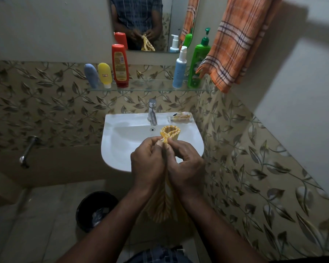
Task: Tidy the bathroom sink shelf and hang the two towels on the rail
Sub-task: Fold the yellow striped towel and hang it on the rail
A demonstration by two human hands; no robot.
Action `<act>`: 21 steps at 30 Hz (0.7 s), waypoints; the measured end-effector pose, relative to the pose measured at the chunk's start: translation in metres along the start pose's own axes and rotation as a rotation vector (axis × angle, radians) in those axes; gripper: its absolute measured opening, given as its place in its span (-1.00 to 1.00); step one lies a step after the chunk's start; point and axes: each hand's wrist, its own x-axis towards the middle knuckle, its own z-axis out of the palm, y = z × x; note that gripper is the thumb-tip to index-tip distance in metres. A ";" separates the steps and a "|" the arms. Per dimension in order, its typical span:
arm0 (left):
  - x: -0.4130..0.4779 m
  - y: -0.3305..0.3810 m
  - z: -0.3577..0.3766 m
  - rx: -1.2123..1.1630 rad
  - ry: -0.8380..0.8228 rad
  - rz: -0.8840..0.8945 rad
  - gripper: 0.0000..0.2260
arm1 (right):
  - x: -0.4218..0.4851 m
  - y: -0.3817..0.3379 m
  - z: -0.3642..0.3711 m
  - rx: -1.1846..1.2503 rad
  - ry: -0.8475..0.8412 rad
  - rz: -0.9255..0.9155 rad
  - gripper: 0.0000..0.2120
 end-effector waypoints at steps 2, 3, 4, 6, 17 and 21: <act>0.003 0.003 -0.003 -0.011 -0.016 -0.009 -0.70 | -0.001 -0.004 -0.001 -0.006 -0.024 0.002 -0.78; 0.005 0.004 -0.005 0.013 -0.017 -0.002 -0.67 | -0.003 -0.007 -0.002 -0.003 -0.032 0.013 -0.75; 0.007 0.006 -0.006 0.045 -0.016 0.014 -0.67 | -0.004 -0.010 -0.003 -0.004 -0.031 0.033 -0.74; 0.015 0.007 -0.008 0.092 -0.011 0.049 -0.76 | -0.003 -0.013 -0.006 0.026 -0.042 0.116 -0.76; 0.047 0.012 -0.034 0.269 -0.132 0.392 -0.81 | 0.105 0.038 -0.037 -0.208 -0.263 0.386 -0.73; 0.061 0.014 -0.042 0.273 -0.232 0.461 -0.79 | 0.136 0.046 -0.032 -0.298 -0.610 0.425 -0.60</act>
